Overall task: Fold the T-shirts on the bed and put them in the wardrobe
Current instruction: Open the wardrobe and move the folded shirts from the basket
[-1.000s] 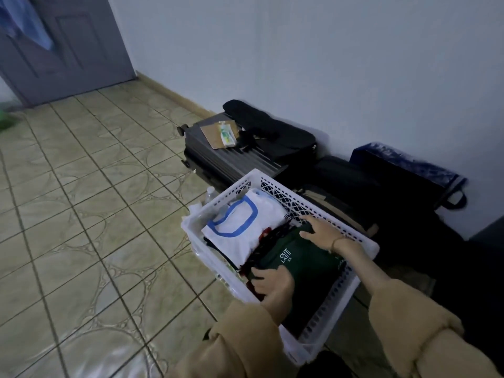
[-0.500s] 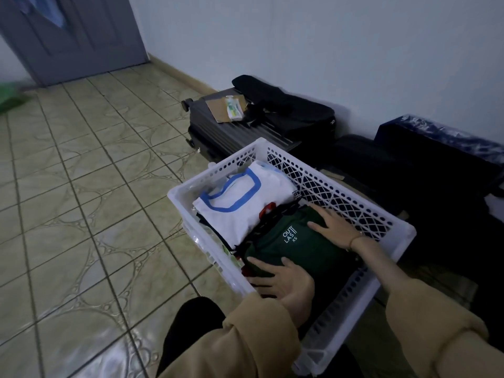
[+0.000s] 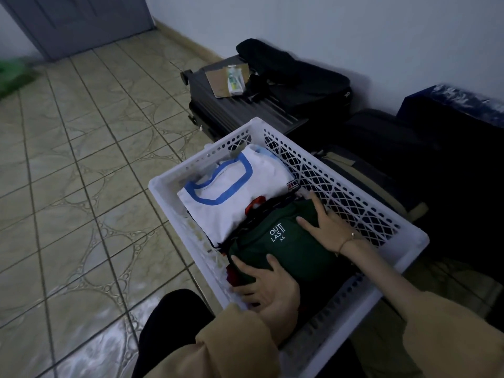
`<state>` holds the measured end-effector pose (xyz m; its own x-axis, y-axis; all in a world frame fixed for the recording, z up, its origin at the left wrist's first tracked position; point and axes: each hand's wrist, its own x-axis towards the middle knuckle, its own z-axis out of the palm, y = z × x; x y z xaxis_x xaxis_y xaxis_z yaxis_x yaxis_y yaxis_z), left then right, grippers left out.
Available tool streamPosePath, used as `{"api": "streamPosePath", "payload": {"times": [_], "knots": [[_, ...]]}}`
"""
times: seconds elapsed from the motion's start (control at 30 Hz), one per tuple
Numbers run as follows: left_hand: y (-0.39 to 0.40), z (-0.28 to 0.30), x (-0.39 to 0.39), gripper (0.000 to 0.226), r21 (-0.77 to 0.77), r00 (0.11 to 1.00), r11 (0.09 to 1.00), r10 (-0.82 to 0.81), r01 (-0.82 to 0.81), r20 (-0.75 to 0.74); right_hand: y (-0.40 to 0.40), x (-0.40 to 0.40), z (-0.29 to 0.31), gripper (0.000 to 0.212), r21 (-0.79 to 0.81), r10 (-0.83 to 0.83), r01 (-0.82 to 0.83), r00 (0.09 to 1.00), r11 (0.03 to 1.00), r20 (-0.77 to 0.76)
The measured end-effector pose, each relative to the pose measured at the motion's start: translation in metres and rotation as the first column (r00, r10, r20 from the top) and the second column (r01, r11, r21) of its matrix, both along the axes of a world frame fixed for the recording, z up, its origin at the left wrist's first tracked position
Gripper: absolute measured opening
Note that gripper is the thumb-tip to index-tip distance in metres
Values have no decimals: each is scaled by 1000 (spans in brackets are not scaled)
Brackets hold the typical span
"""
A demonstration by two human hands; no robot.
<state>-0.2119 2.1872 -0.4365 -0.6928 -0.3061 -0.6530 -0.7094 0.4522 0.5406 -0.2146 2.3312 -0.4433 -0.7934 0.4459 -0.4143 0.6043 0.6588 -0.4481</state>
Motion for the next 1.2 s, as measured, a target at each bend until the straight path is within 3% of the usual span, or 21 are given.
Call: {"api": "streamPosePath", "payload": {"times": [0.33,0.5,0.73,0.87,0.97,1.07,1.2], "knots": [[-7,9,-1,75,8,999,1000,-26,25,42,1,-3,4,102,-65,-210,209,978,976,-11],[-13,10,-1,76,24,997,997,-72,72,7,-6,-1,13,84,10,-122,122,992,992,-14],[-16,7,-6,85,-10,989,992,-128,129,68,-8,-1,13,85,167,-6,6,1000,986,-5],[-17,12,-11,88,34,986,991,-130,127,100,-7,-4,16,83,131,-20,20,1000,991,2],[-16,15,-16,90,74,983,991,-121,112,139,-3,-7,15,98,99,-49,43,997,994,52],[-19,12,-14,90,100,985,987,-135,124,106,-3,-6,15,99,57,-49,46,997,997,59],[-24,11,-9,87,67,975,977,-209,204,71,0,-5,13,121,-35,-104,106,993,994,60]]}}
